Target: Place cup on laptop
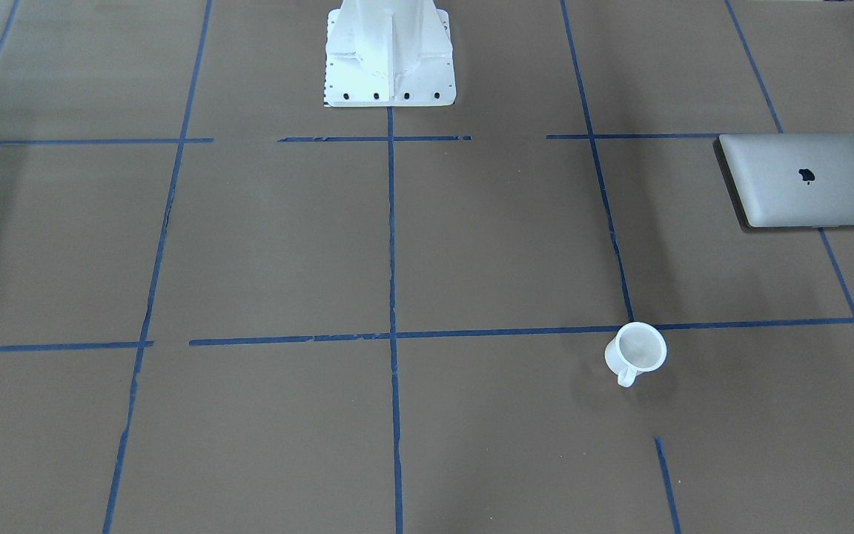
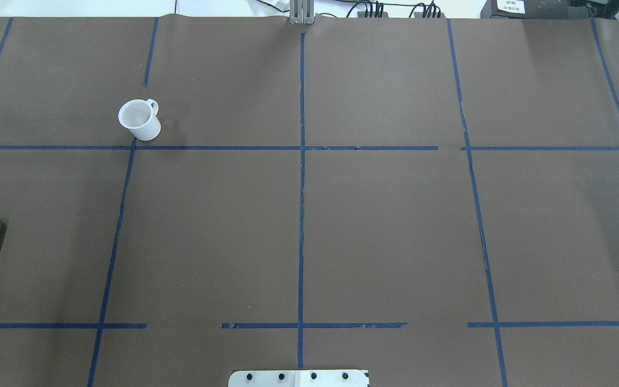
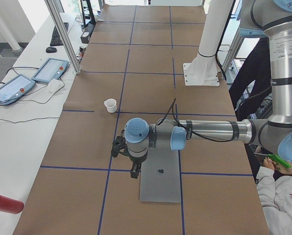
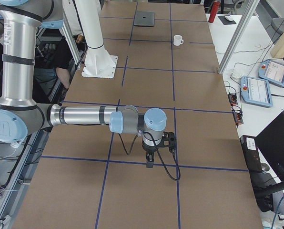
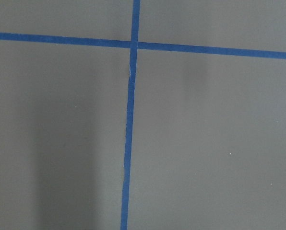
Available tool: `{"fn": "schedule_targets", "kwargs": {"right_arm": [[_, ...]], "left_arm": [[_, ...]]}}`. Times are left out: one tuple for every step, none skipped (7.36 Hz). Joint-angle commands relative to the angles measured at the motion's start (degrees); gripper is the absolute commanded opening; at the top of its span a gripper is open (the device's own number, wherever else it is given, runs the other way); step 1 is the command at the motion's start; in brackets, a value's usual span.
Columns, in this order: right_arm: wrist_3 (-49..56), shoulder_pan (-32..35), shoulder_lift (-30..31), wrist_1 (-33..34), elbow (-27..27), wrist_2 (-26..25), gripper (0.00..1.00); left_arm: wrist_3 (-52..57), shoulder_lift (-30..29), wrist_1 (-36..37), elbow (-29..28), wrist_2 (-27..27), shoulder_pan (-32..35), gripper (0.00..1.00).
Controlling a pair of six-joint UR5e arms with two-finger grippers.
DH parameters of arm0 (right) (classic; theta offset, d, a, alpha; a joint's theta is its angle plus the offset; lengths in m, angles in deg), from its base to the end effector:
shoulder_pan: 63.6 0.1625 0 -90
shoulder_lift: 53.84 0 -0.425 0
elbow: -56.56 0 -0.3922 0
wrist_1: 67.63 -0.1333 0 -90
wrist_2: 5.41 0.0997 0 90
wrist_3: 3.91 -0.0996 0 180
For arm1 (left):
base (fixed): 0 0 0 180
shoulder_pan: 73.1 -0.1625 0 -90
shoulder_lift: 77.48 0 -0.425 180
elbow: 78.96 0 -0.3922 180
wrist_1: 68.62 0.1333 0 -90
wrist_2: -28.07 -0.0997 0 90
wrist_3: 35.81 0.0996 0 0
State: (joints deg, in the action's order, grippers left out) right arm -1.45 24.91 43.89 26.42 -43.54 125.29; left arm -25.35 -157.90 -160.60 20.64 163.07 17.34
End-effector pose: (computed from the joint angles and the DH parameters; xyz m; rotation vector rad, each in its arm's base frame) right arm 0.0571 -0.4338 0.6458 -0.0221 -0.7106 -0.0556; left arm -0.0661 -0.4231 0.6483 0.1077 0.7797 0.1795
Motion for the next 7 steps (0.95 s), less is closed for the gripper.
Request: {"fn": "schedule_targets", "kwargs": {"right_arm": [[0.0,0.0,0.0,0.0,0.0,-0.1,1.0],[0.0,0.0,0.0,0.0,0.0,0.0,1.0],[0.0,0.0,0.0,0.0,0.0,-0.1,1.0],[0.0,0.0,0.0,0.0,0.0,-0.1,1.0],[0.0,-0.1,0.0,0.0,0.0,-0.1,1.0],[0.0,0.0,0.0,0.0,0.0,0.0,1.0],[0.0,0.0,0.0,0.0,0.0,0.0,1.0]], "left_arm": [[0.1,-0.3,0.0,0.0,-1.0,-0.3,1.0],[0.0,-0.4,0.0,-0.7,-1.1,-0.3,1.0],[0.0,-0.4,-0.2,-0.8,-1.0,-0.3,1.0],[-0.1,-0.4,0.0,-1.4,-0.8,-0.4,1.0],[-2.5,-0.4,0.1,-1.8,-0.5,-0.4,1.0],[-11.8,-3.8,-0.2,-1.8,-0.5,-0.7,1.0],[-12.7,-6.9,-1.5,-1.7,-0.4,-1.3,1.0]]}}
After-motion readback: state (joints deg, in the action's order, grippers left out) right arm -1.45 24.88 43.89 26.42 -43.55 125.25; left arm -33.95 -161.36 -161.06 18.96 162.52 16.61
